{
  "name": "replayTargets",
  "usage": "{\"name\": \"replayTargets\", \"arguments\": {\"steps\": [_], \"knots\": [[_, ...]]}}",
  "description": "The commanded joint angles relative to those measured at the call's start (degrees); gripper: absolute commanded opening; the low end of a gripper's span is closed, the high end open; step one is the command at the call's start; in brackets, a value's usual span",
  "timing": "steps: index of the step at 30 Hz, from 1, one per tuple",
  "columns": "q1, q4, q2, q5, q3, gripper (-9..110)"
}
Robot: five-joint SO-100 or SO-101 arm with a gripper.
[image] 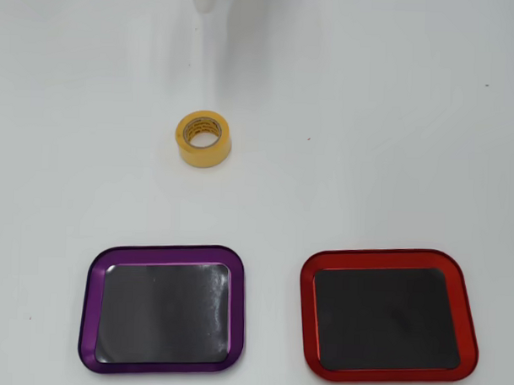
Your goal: Grasp a tape and put it in the right purple dish.
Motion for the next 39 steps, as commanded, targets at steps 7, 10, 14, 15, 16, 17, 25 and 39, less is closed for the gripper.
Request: {"name": "replayTargets", "arguments": {"steps": [7,10,14,15,16,17,25,39], "knots": [[0.0,-0.88,-41.22,-0.26,-22.68,17],[0.18,-1.05,-48.34,-0.35,-26.54,18],[0.53,-3.25,-54.14,-0.35,-29.53,18],[0.62,-3.78,-55.02,-0.35,-29.62,18],[0.62,-4.66,-55.63,-0.35,-29.62,18],[0.62,-5.36,-56.07,-0.35,-29.62,18],[0.7,-9.58,-56.95,-0.44,-29.18,18],[0.62,-13.62,-60.73,-0.62,-26.81,17]]}}
